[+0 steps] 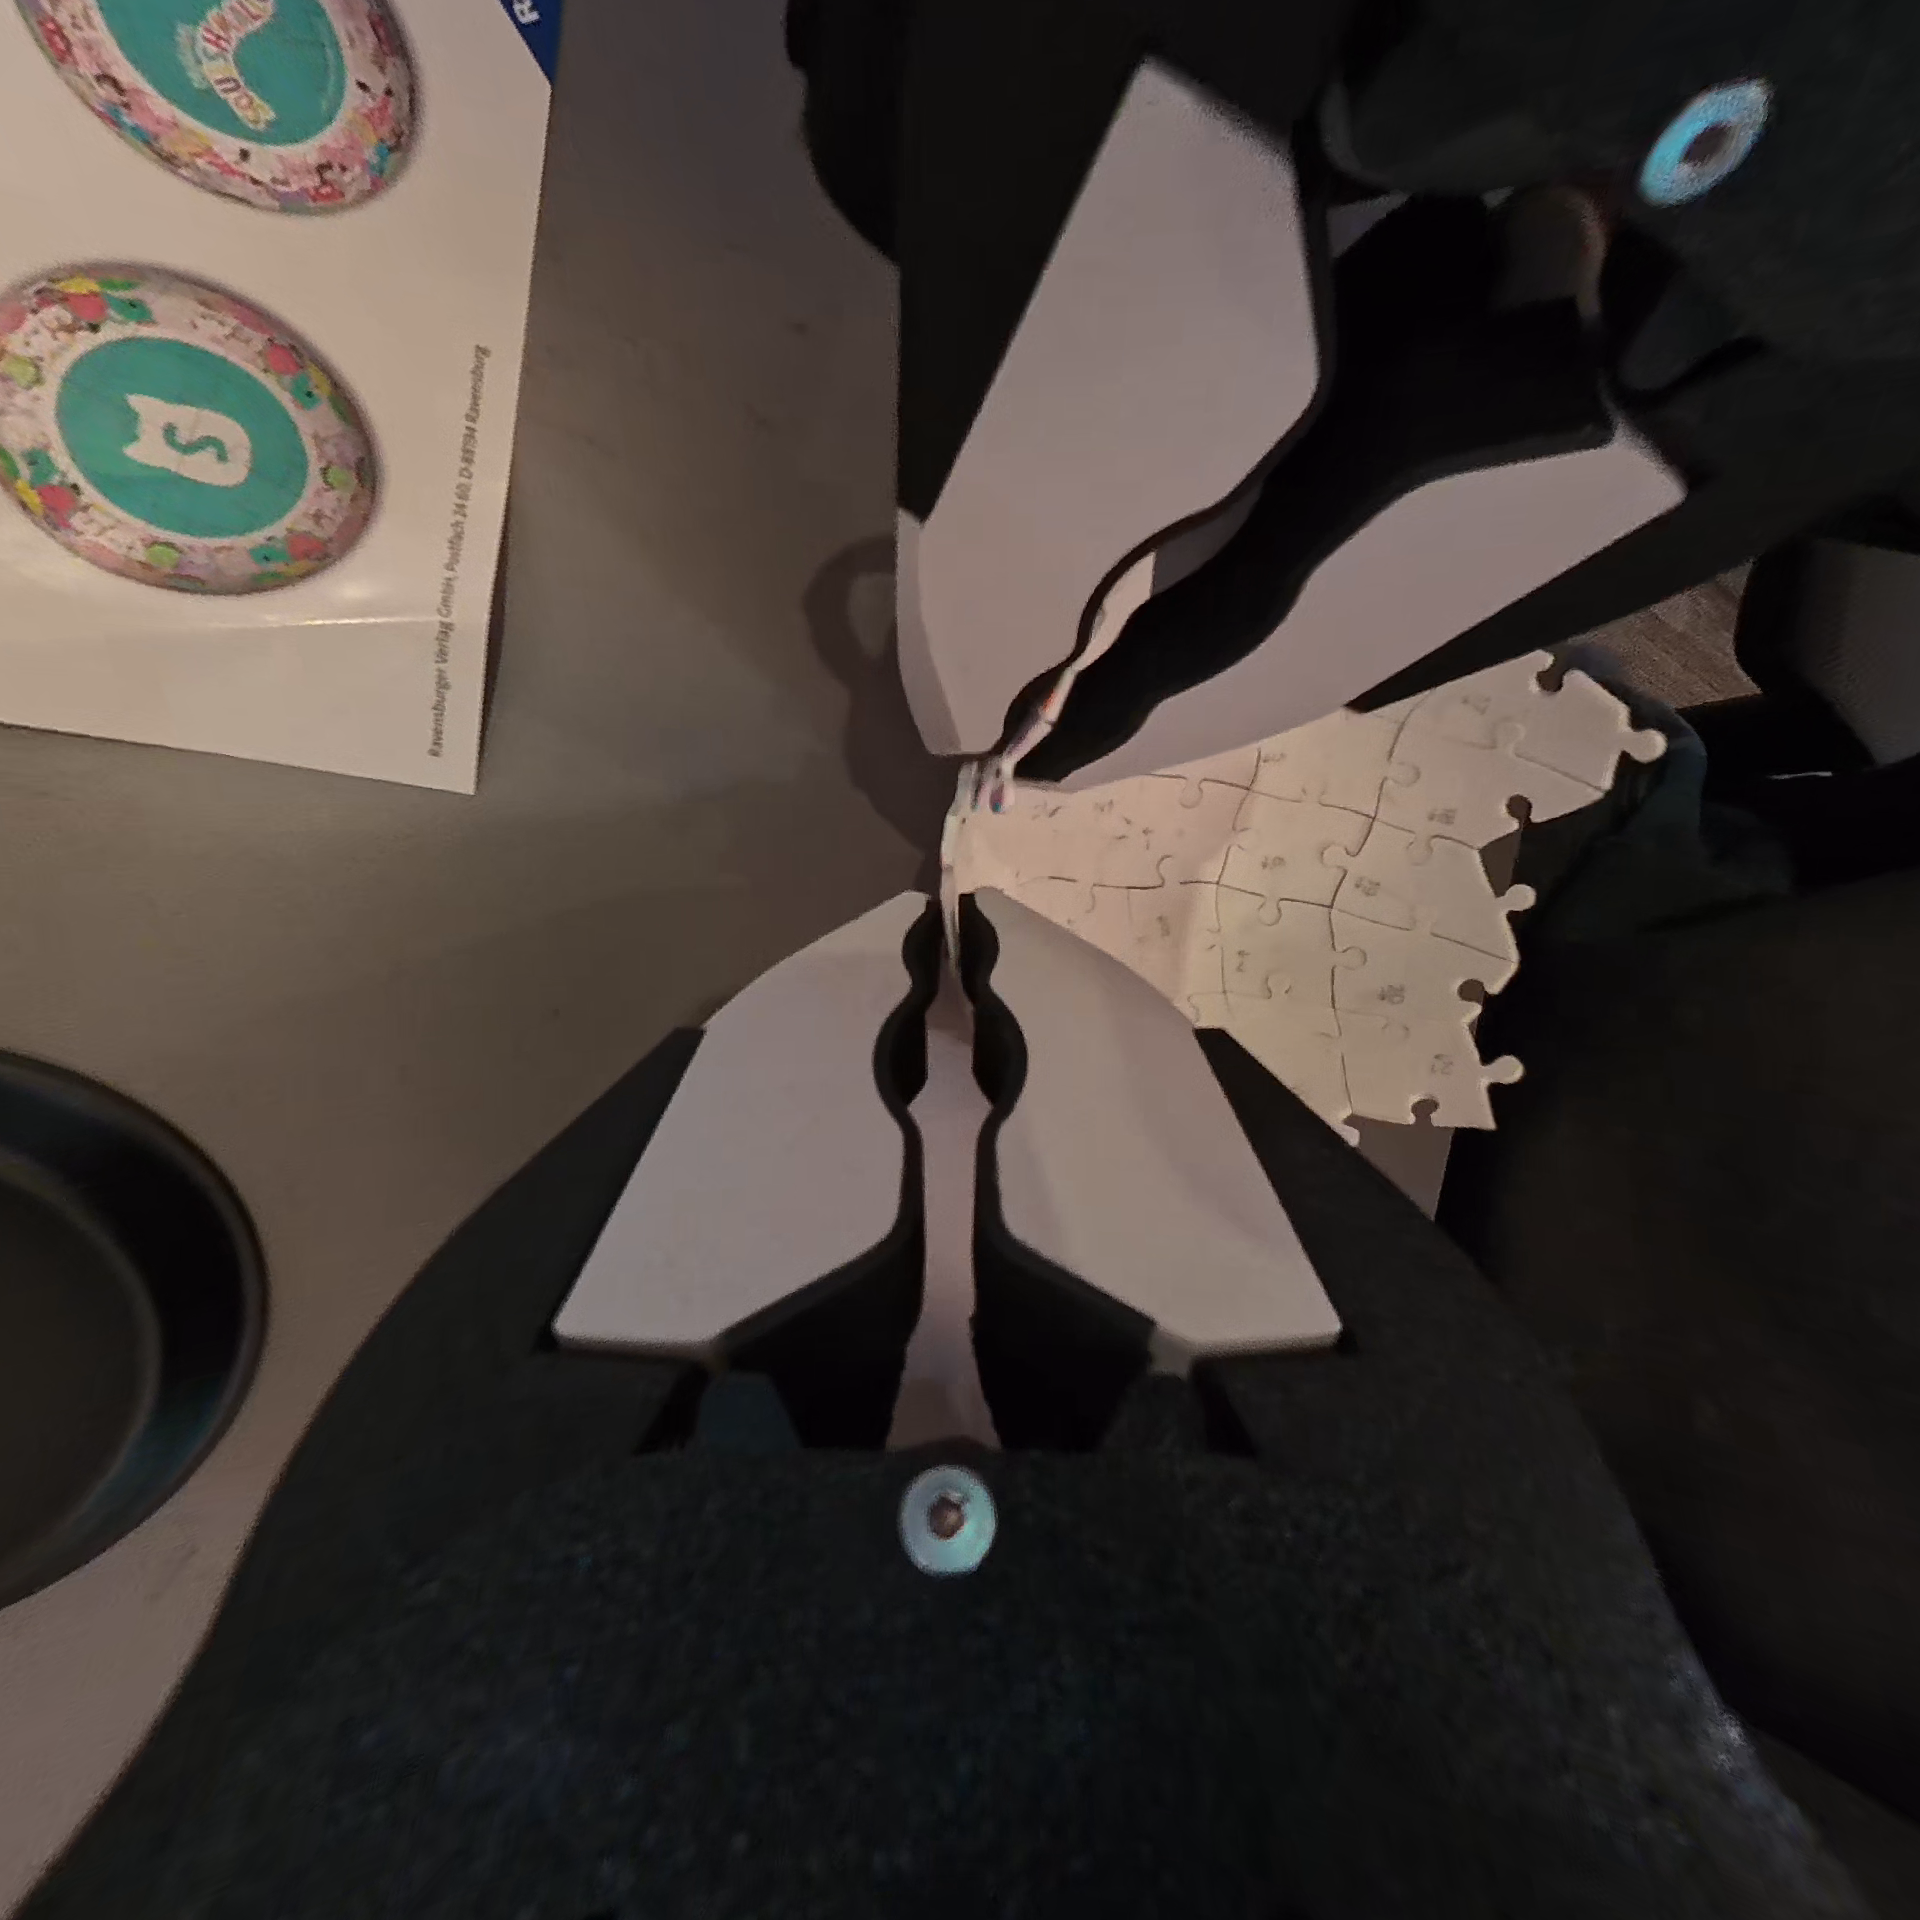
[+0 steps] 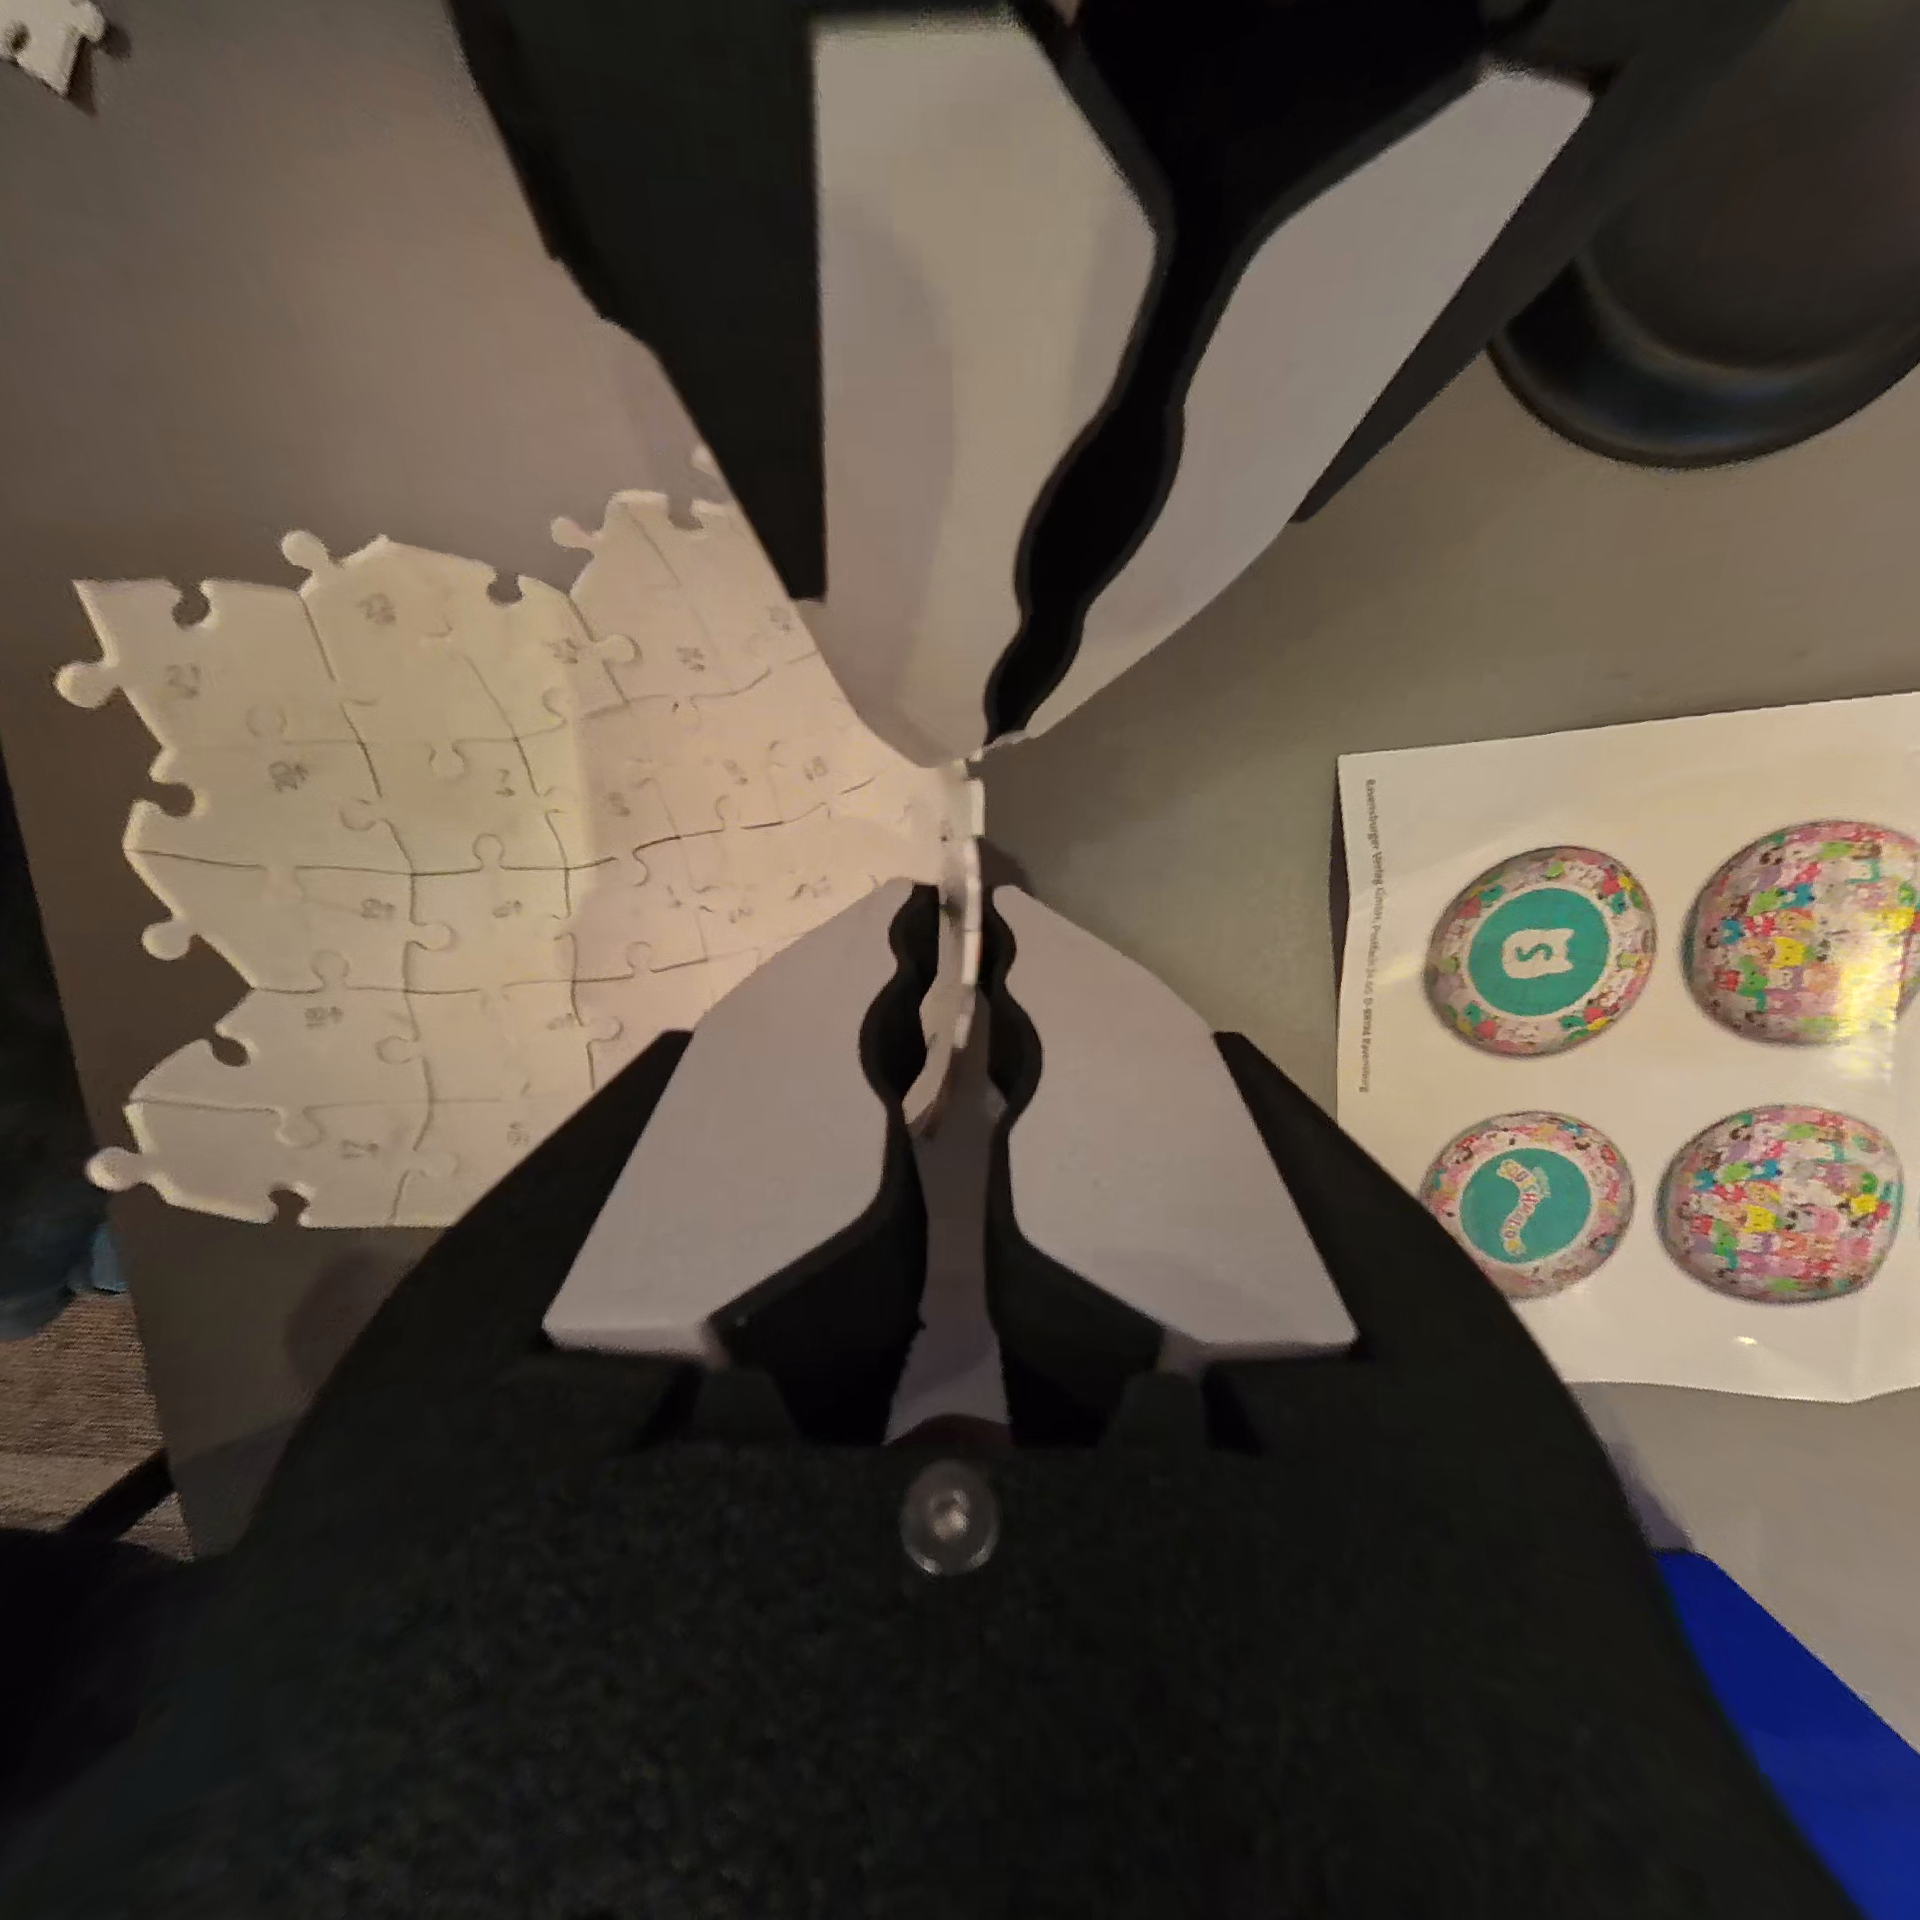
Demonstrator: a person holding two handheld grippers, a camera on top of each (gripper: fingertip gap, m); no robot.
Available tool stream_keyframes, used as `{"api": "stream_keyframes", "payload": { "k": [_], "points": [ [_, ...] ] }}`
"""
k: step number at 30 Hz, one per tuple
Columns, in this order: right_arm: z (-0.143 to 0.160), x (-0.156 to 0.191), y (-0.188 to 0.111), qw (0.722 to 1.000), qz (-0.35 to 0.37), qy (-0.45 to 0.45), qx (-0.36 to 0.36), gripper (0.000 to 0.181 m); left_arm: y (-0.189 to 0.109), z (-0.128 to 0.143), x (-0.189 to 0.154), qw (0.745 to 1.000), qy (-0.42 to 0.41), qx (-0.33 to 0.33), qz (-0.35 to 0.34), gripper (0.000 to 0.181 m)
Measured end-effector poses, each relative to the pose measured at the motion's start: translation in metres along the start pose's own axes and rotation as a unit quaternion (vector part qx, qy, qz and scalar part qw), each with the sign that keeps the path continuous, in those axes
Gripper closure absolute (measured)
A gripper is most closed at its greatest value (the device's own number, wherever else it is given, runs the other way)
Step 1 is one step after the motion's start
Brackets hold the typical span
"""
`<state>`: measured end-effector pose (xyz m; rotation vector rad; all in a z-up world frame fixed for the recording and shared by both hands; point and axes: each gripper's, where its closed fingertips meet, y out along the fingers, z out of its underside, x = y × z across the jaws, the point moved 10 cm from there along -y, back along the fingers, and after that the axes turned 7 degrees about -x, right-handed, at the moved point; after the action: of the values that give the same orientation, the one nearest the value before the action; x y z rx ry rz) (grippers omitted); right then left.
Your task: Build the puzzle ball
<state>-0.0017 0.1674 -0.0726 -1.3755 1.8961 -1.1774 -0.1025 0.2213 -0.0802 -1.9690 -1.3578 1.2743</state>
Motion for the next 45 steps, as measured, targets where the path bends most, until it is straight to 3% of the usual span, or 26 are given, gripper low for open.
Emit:
{"api": "stream_keyframes", "payload": {
  "k": [7,11,28,45],
  "points": [
    [0.0024,-0.0006,-0.0091,1.000,0.014,0.006,-0.014,0.169,0.0011,0.0009,-0.0006,1.000,-0.001,0.002,0.002,0.179],
    [0.0028,0.0012,-0.0082,1.000,0.017,0.006,-0.013,0.177,0.0002,0.0002,-0.0003,1.000,0.002,0.001,-0.001,0.179],
    [0.0031,-0.0038,-0.0072,0.999,0.021,0.038,-0.016,0.177,-0.0028,-0.0007,-0.0002,0.999,0.034,-0.004,0.003,0.177],
    [0.0016,-0.0082,0.0003,0.999,0.029,0.018,0.017,0.172,0.0038,0.0020,0.0037,0.999,0.029,-0.006,0.030,0.176]
  ]
}}
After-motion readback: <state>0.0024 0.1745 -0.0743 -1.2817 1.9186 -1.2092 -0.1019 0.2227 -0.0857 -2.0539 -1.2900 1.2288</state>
